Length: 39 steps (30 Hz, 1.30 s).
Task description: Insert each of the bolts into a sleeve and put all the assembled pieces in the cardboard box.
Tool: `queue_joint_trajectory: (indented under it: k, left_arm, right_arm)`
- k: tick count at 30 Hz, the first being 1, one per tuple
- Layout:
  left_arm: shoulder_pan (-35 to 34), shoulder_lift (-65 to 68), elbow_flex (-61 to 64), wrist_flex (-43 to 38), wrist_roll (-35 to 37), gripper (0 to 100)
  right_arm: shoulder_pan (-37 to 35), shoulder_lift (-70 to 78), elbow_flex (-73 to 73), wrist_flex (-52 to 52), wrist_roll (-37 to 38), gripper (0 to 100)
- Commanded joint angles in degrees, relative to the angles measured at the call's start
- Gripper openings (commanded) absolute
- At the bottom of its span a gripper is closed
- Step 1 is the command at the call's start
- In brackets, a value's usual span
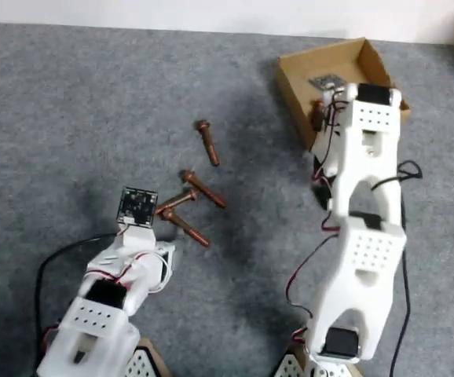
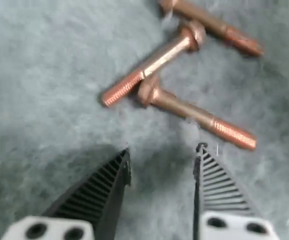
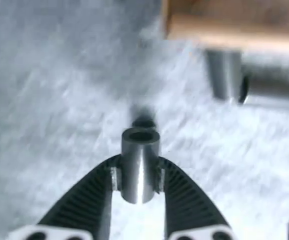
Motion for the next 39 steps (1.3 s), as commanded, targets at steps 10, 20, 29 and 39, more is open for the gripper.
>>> queue_joint_trajectory:
  k: [10, 20, 29, 39]
  left_arm:
    - [1.1, -10.2, 1.8, 7.0, -0.4, 21]
    - [1.1, -14.0, 1.8, 12.3, -0.4, 21]
    - [1.1, -14.5, 1.8, 13.1, -0.4, 21]
    - [1.1, -14.5, 1.8, 13.1, -0.4, 21]
  right_arm:
    - [-3.4, -28.2, 23.4, -0.7, -0.9, 0.5]
    - [-8.1, -48.2, 53.8, -15.3, -2.3, 0.5]
    - [-8.8, -52.2, 65.0, -20.7, -2.5, 0.5]
    - [-10.9, -57.6, 70.1, -26.6, -5.8, 0.5]
